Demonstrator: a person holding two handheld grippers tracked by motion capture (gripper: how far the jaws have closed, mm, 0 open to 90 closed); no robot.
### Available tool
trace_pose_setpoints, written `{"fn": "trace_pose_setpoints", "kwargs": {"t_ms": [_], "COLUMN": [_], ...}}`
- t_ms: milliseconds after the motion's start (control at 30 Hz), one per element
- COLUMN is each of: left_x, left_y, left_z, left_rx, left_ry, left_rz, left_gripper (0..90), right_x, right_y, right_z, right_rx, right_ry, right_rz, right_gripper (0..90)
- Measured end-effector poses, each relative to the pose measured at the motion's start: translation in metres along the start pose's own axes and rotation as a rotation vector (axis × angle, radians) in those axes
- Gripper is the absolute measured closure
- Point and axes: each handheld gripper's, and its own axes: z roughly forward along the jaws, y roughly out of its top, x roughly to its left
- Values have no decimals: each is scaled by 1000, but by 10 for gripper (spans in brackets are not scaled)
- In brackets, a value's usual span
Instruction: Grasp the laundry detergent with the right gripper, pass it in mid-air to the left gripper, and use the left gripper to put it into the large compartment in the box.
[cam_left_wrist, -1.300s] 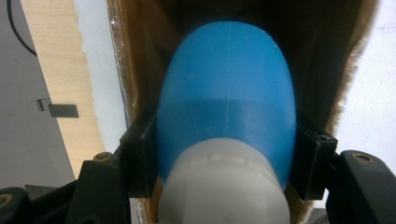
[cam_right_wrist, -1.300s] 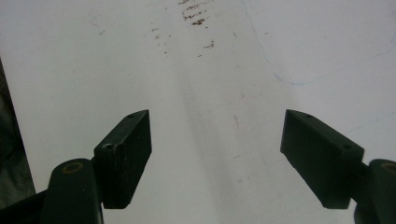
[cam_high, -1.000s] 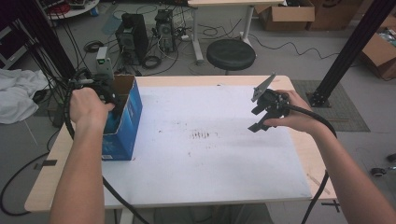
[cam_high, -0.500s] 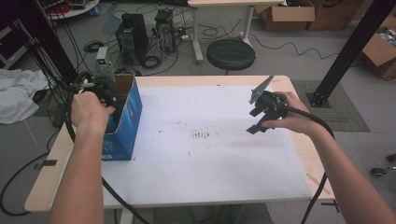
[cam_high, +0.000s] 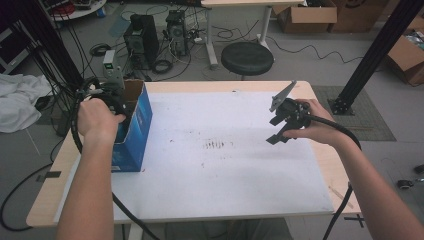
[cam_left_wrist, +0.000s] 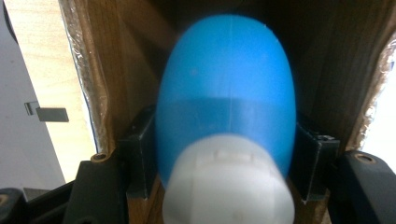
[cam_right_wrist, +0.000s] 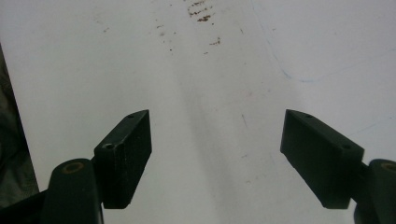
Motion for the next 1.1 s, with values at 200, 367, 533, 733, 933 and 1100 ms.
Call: {"fn": "trace_pose_setpoints", "kwargs": {"t_ms": [200, 367, 533, 733, 933, 1100], "left_x": [1, 0, -2, -2, -5, -12], "left_y": [-2, -2, -3, -5, -6, -8], "left_z": [-1, -1, -4, -13, -32, -50], "left_rx": [-2, -1, -2, -23, -55, -81], "left_ry": [3, 14, 38, 44, 60, 88], "left_rz": [2, 11, 26, 39, 54, 88], "left_gripper": [341, 287, 239, 199, 182, 176], "right_x": [1, 1, 2, 4, 7, 7], "right_y": [0, 1, 1, 0, 0, -2], "right_z": [-1, -2, -4, -6, -10, -17], "right_rx": [-7, -6, -8, -12, -17, -27], "right_ry": [6, 3, 8, 6, 2, -7], "right_rz": [-1, -1, -5, 1, -2, 2], "right_gripper": [248, 247, 246, 246, 246, 246]}}
